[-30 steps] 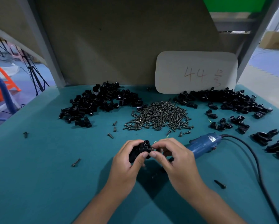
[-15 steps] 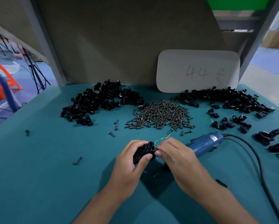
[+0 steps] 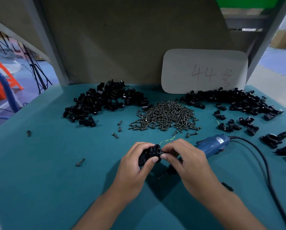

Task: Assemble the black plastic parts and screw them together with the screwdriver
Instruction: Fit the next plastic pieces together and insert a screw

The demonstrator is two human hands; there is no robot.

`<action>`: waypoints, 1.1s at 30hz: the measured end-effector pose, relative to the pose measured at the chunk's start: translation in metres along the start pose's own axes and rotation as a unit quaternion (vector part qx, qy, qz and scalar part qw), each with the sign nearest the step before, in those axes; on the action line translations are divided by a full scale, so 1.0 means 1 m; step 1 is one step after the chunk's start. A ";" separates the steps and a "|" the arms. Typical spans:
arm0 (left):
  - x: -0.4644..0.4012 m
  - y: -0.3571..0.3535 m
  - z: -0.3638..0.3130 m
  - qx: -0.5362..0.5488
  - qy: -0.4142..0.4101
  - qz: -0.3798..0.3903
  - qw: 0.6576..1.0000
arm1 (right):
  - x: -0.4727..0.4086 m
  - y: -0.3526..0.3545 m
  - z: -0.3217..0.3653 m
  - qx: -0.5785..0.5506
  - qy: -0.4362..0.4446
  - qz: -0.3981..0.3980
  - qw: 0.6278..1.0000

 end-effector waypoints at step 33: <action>0.005 -0.003 -0.005 0.002 -0.001 0.011 1.000 | 0.003 0.000 -0.001 0.015 -0.046 0.075 0.996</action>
Point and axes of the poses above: each hand's wrist, its own x-axis away from the middle knuckle, its own y-axis out of the back of the hand, z = x × y, the point moved 1 cm from there along -x, towards the middle knuckle, and after that the axes turned 3 degrees about -x, right-handed, at the moved point
